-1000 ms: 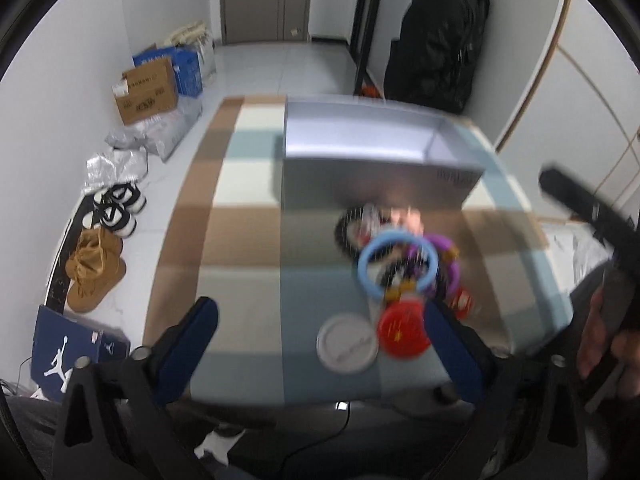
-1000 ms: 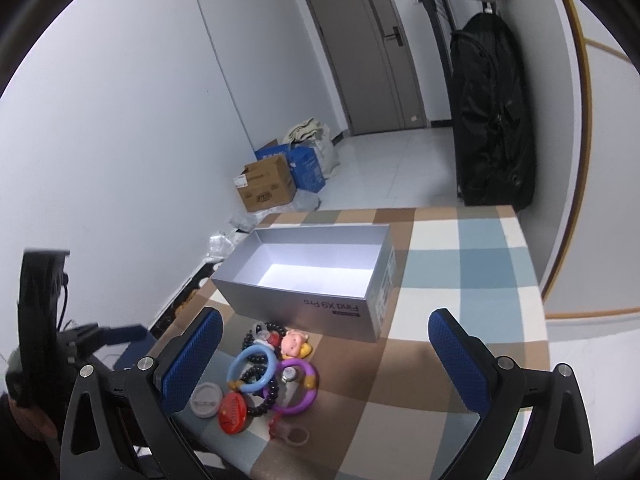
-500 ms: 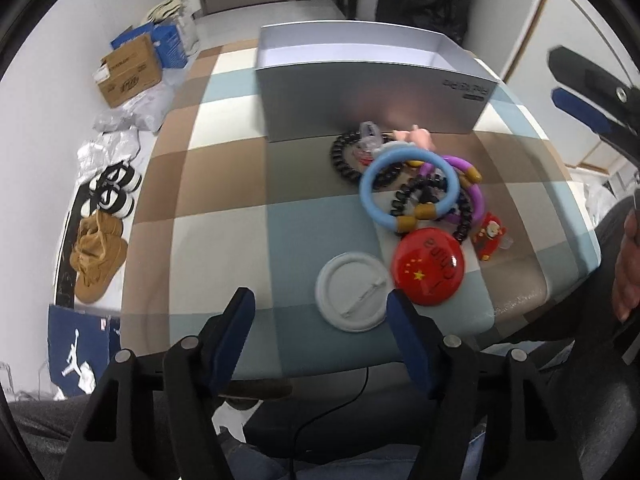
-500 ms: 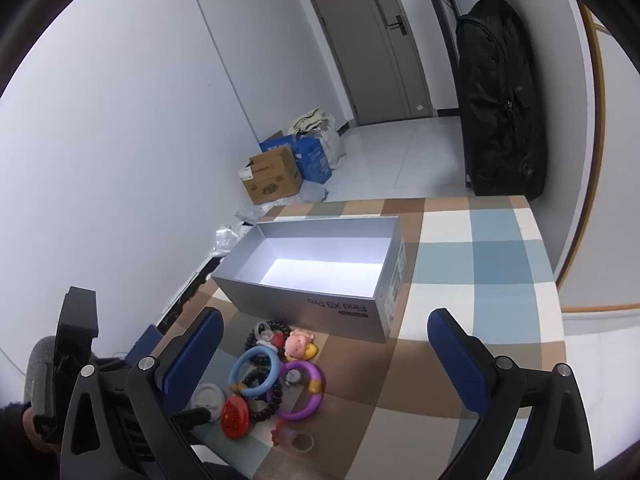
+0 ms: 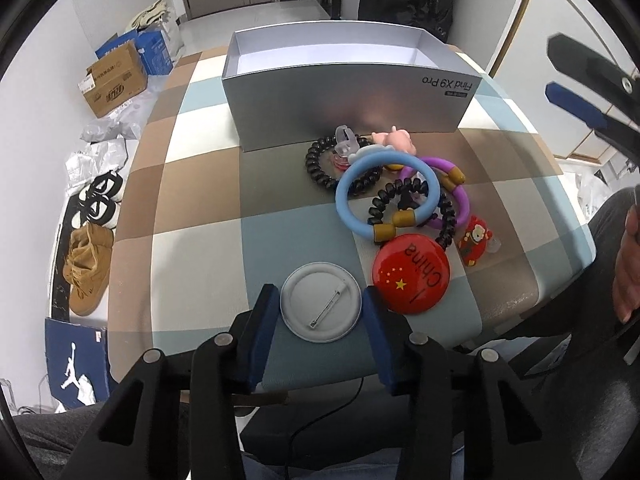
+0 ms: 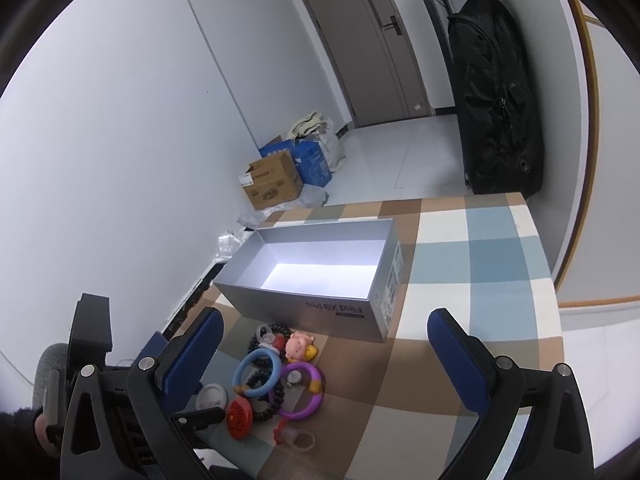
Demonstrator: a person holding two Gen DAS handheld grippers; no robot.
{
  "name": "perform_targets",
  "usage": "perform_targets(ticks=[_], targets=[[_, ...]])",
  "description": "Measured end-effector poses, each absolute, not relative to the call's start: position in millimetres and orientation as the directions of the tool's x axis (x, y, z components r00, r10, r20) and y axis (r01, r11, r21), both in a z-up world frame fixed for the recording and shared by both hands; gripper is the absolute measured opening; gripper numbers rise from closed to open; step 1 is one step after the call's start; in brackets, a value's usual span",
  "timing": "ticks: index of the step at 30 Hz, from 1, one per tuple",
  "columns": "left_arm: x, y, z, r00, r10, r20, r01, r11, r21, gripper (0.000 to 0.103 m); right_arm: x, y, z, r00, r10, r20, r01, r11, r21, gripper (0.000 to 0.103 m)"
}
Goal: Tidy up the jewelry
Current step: 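Lower the left gripper onto the white round badge and close it, then grasp the red 'China' badge with the right gripper while the left gripper holds the white badge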
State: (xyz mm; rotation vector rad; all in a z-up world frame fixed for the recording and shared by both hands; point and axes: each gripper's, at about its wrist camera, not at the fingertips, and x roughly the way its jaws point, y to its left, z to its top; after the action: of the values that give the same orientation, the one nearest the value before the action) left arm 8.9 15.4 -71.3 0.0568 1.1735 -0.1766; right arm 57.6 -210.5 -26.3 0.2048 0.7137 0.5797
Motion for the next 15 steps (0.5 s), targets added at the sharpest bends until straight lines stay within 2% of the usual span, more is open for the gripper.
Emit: perform_targets(ticks=[3, 8, 12, 15], targets=[[13.4, 19.1, -69.6, 0.371, -0.129, -0.92, 0.147, 0.986, -0.079, 0.037, 56.3, -211.0, -26.5, 0.594, 0.574, -0.564, -0.431, 0.819, 0.379, 0.103], [17.8, 30.6, -57.9, 0.4, -0.175, -0.9, 0.099, 0.984, -0.148, 0.037, 47.6, -204.1, -27.9, 0.55, 0.589, -0.591, -0.461, 0.805, 0.373, 0.097], [19.8, 42.2, -49.3, 0.432, -0.206, -0.878, 0.05, 0.978, -0.205, 0.037, 37.4, -192.6, -31.2, 0.484, 0.624, -0.614, -0.497, 0.773, 0.394, 0.085], [21.6, 50.3, -45.6, 0.455, -0.198, -0.868, 0.001, 0.975, -0.222, 0.037, 27.7, -181.8, -37.6, 0.427, 0.646, -0.633, -0.503, 0.751, 0.427, 0.085]])
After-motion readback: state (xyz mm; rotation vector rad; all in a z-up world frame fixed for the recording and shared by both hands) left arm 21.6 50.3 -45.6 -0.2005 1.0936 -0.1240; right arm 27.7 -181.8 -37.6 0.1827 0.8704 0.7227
